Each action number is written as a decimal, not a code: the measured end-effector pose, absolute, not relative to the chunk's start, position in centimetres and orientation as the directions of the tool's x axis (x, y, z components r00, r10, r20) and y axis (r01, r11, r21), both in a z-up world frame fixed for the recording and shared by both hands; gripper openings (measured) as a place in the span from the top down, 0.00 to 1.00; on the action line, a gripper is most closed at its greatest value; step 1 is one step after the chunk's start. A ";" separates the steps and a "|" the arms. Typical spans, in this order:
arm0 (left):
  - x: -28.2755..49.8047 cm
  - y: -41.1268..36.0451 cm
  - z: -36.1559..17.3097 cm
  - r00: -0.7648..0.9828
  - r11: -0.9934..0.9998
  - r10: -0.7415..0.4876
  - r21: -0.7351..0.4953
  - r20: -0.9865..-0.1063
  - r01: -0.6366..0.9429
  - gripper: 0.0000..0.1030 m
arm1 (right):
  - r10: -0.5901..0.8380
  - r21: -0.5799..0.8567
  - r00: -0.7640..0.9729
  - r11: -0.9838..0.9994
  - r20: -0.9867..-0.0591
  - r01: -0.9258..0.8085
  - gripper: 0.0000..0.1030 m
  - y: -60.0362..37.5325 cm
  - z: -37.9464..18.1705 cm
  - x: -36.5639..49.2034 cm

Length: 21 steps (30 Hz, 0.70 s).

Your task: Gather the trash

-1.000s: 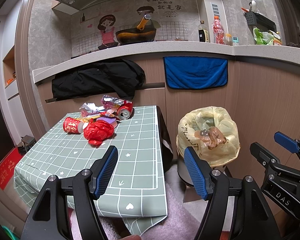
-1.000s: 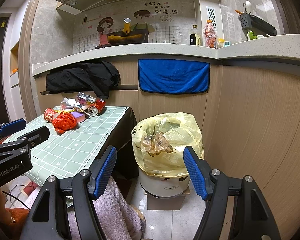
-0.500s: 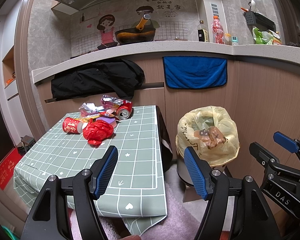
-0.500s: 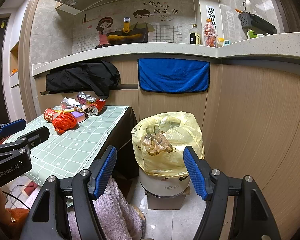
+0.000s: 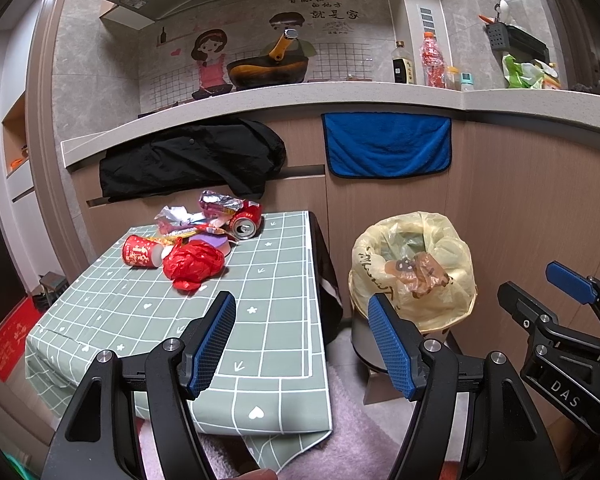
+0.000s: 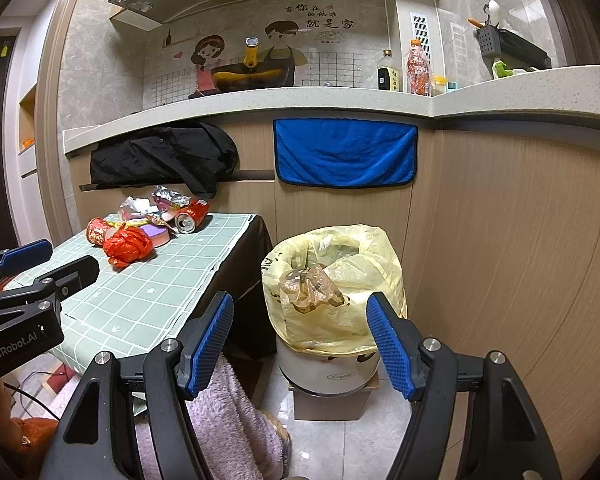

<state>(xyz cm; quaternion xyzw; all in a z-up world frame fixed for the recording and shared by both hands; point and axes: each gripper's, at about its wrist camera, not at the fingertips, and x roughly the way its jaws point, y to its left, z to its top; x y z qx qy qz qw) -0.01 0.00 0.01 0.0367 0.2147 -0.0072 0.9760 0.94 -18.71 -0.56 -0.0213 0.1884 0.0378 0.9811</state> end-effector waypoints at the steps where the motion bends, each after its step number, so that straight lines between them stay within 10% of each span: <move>1: 0.0 0.0 0.0 0.908 0.997 0.002 0.069 -0.420 0.030 0.33 | 0.066 -0.028 0.926 0.996 -0.371 -0.082 0.35 -18.7 -0.6 0.9; 21: 0.4 0.9 0.3 0.901 0.998 -0.027 0.033 -0.433 0.046 0.35 | 0.089 -0.025 0.923 0.994 -0.374 -0.106 0.35 -18.5 -0.3 1.7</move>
